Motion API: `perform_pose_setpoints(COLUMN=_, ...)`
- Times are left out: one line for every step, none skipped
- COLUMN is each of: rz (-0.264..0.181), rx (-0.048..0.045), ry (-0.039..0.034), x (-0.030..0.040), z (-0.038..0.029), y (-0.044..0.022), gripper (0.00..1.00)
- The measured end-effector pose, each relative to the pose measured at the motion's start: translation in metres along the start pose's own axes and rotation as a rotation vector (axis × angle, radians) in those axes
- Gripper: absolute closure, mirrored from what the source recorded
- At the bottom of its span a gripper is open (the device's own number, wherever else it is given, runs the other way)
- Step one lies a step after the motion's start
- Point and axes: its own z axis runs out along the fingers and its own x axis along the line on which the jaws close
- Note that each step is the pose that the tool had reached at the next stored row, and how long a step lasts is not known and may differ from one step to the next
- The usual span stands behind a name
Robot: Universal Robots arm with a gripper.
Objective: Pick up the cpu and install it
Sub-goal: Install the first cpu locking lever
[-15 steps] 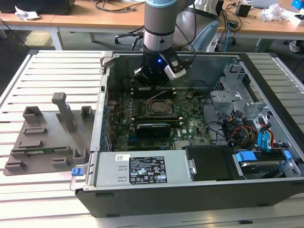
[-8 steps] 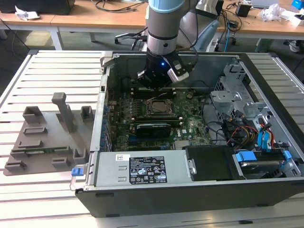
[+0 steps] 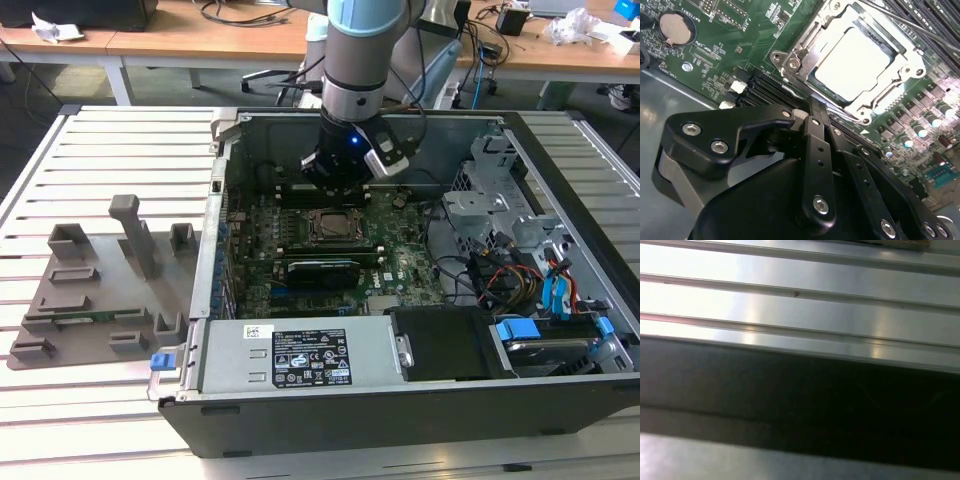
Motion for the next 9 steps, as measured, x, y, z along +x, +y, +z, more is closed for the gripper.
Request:
perform_pose_setpoints(rz=0.0, rx=0.0001, ry=0.0, x=-0.0011, z=0.0009, y=-0.0002, gripper=0.89)
perform_pose_setpoints(rz=0.0, rx=0.0001, ry=0.0, x=-0.0017, z=0.0015, y=-0.0003, gripper=0.89)
perform_pose_setpoints(rz=0.0, rx=0.0003, ry=0.0, x=-0.0029, z=0.0025, y=-0.0004, gripper=0.89)
perform_pose_setpoints(rz=0.0, rx=0.0007, ry=0.0, x=-0.0035, z=0.0029, y=-0.0005, gripper=0.89)
perform_pose_setpoints(rz=0.0, rx=0.0013, ry=0.0001, x=-0.0039, z=0.0031, y=-0.0006, gripper=0.89)
perform_pose_setpoints(rz=0.0, rx=0.0024, ry=0.0003, x=-0.0041, z=0.0033, y=-0.0008, gripper=0.89)
perform_pose_setpoints(rz=0.0, rx=0.0032, ry=0.0005, x=-0.0043, z=0.0034, y=-0.0011, gripper=0.89)
perform_pose_setpoints(rz=0.0, rx=0.0036, ry=0.0004, x=-0.0048, z=0.0041, y=-0.0014, gripper=0.89)
perform_pose_setpoints(rz=0.0, rx=0.0039, ry=0.0006, x=-0.0051, z=0.0044, y=-0.0016, gripper=0.89)
